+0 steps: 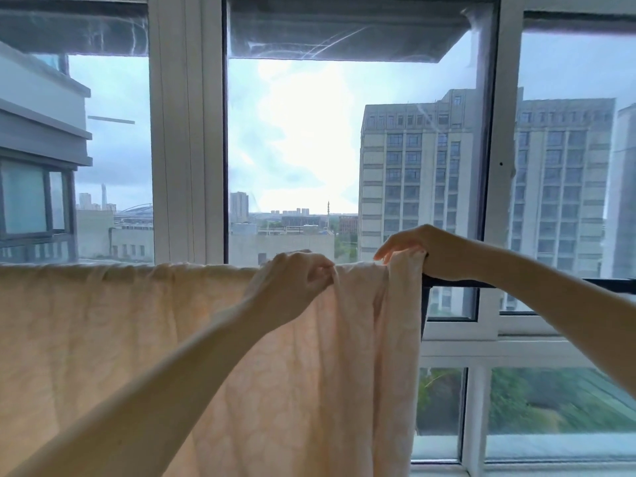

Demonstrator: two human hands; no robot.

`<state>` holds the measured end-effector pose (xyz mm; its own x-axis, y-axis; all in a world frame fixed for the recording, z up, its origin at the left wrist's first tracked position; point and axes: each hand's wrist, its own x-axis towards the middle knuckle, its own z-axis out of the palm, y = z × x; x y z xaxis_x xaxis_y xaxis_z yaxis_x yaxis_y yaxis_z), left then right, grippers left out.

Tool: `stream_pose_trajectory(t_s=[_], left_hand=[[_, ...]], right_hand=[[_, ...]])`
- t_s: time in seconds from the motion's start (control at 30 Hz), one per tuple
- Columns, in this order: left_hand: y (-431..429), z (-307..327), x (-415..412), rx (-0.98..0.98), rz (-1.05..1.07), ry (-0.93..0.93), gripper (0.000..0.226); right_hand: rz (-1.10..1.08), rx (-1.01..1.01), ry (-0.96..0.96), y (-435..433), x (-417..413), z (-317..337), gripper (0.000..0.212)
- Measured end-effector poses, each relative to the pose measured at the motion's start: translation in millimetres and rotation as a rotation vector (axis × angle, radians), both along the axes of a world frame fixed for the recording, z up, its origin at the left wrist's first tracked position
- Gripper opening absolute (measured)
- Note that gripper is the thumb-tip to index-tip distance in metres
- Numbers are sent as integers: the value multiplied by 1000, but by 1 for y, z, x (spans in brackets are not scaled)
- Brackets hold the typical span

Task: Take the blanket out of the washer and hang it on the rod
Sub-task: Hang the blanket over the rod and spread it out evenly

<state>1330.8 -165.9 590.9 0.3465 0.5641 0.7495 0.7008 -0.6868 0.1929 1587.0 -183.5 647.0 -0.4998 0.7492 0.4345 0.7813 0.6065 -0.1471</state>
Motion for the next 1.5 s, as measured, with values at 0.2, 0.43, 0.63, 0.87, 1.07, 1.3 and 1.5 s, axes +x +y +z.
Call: stream_pose_trajectory(t_s=[0.2,0.43,0.63,0.87,1.07,1.3,1.5], left_hand=[[6,6,-5,-76,-24,-76,21],[8,13,-13,-55,-31,-156,13],[16,17,-32,10,69,-244,12],[20,12,-41,49,150,-200,24],[1,9,-11,-90,48,-156,27],[-10,0,16,21,-26,-55,23],[-8,4,27,38,9,-137,14]], right_hand=[[47,-75,90,-6,0,-1,44],[70,-51,93,-9,-6,-2,31],[-83,92,219,-12,16,11,43],[-121,70,236,-29,37,5,28],[-114,0,153,-36,33,-6,27],[-28,8,158,-38,30,-13,28],[-121,150,161,-28,26,-22,24]])
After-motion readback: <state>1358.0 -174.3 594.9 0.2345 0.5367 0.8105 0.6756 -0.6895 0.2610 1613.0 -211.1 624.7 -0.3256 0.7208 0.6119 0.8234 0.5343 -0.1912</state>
